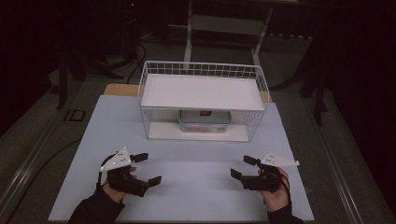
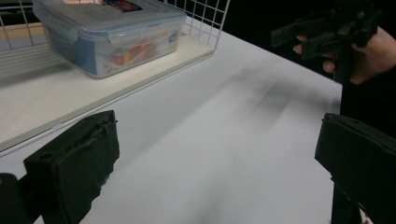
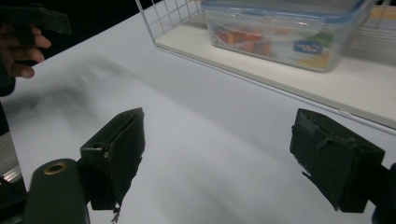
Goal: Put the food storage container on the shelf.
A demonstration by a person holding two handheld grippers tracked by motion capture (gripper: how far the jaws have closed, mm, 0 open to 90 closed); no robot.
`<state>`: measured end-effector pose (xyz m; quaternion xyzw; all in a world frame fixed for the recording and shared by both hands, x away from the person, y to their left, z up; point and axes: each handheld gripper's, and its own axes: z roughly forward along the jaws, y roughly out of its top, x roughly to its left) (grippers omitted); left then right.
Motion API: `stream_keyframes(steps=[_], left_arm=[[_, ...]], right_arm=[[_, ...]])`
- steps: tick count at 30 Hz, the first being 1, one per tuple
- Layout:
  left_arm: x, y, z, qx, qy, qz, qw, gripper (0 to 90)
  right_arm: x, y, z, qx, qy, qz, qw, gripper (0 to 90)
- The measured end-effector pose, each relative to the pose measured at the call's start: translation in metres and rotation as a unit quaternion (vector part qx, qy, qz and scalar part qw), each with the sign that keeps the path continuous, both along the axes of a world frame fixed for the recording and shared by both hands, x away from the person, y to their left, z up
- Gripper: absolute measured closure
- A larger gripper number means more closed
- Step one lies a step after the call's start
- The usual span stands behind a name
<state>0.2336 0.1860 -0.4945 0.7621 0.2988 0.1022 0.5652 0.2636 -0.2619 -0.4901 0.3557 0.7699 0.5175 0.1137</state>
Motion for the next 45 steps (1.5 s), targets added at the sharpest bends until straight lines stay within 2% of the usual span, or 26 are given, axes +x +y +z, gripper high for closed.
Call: stream_keyframes(steps=[6,13,19,22,24,28,34,39,41,45], left_arm=[[-0.007,0.009,-0.001,-0.003,0.000,-0.004,1.0000,0.0],[-0.015,0.018,-0.003,-0.006,0.001,0.003,1.0000,0.0],[-0.022,0.022,-0.007,0.004,0.005,0.004,1.0000,0.0],[-0.023,0.025,-0.009,0.003,0.008,0.006,1.0000,0.0],[-0.023,0.027,-0.011,0.003,0.005,0.004,1.0000,0.0],[-0.019,0.027,-0.015,-0.005,0.014,0.004,0.9999,0.0],[-0.018,0.024,-0.015,-0.011,0.009,0.004,0.9999,0.0],[-0.015,0.021,-0.016,-0.008,0.011,-0.003,0.9999,0.0],[-0.015,0.019,-0.017,-0.001,0.007,-0.005,1.0000,0.0],[-0.016,0.019,-0.017,-0.002,0.007,-0.005,1.0000,0.0]], right_arm=[[-0.008,-0.015,-0.001,0.003,0.002,-0.004,1.0000,17.3],[-0.014,-0.029,-0.002,-0.004,-0.010,-0.007,0.9999,17.3],[-0.019,-0.038,-0.004,-0.012,-0.014,-0.004,0.9998,16.8],[-0.021,-0.042,-0.005,-0.015,-0.017,-0.001,0.9997,15.9],[-0.022,-0.044,-0.006,-0.013,-0.015,0.003,0.9998,15.7],[-0.022,-0.048,-0.009,-0.006,-0.015,0.009,0.9998,15.4],[-0.018,-0.048,-0.013,0.002,-0.008,0.014,0.9999,15.1],[-0.018,-0.047,-0.014,0.001,-0.012,0.017,0.9998,15.1],[-0.017,-0.048,-0.014,0.005,-0.009,0.015,0.9998,15.2],[-0.015,-0.048,-0.016,0.009,-0.006,0.016,0.9998,15.3]])
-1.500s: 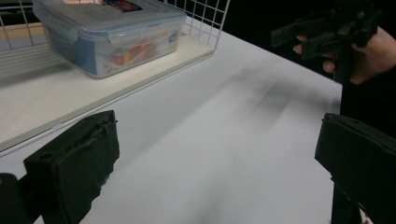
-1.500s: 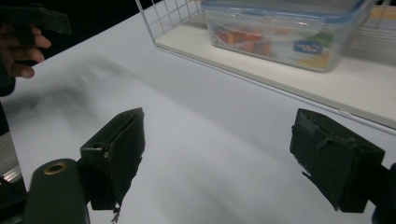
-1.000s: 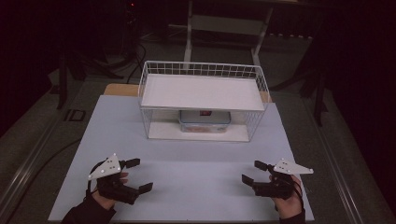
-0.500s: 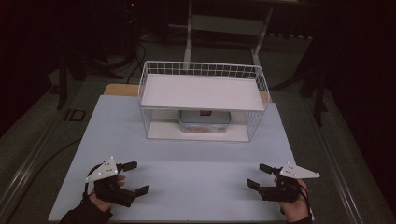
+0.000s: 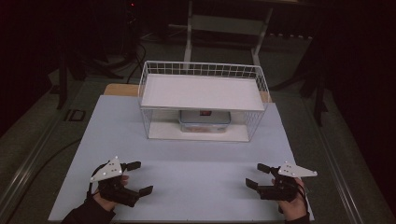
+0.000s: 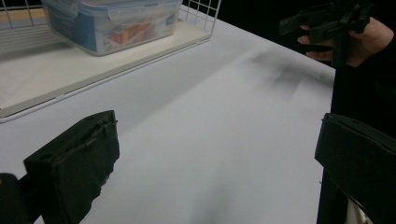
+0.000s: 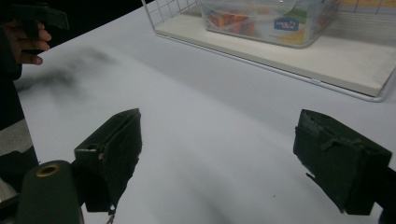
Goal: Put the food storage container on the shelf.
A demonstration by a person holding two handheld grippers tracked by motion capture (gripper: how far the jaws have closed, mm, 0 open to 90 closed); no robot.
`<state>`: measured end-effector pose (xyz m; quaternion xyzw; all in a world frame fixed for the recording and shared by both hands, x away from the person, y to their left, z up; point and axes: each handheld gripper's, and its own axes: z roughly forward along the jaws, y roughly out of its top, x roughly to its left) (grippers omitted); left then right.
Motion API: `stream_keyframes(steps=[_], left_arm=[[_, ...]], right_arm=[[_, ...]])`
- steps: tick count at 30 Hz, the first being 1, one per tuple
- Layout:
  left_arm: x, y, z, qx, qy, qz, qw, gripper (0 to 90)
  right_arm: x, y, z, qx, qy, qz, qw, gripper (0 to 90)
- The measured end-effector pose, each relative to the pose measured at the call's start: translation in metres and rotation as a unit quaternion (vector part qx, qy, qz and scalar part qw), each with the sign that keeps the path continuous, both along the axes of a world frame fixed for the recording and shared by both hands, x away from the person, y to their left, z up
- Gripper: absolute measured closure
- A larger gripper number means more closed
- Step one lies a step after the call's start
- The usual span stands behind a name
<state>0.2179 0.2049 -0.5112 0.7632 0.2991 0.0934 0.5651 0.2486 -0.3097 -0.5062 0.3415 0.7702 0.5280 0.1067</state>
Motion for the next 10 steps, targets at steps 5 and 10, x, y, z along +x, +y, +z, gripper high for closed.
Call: stream_keyframes(steps=[5,10], left_arm=[[-0.0001,0.0015,0.0000,-0.008,0.001,0.003,1.0000,0.0],[-0.0007,0.0004,0.0001,-0.008,0.001,0.004,1.0000,0.0]], right_arm=[[0.0016,-0.0002,-0.0014,0.003,0.004,0.002,1.0000,15.3],[0.0011,-0.0009,-0.0009,0.003,0.003,-0.001,1.0000,15.3]])
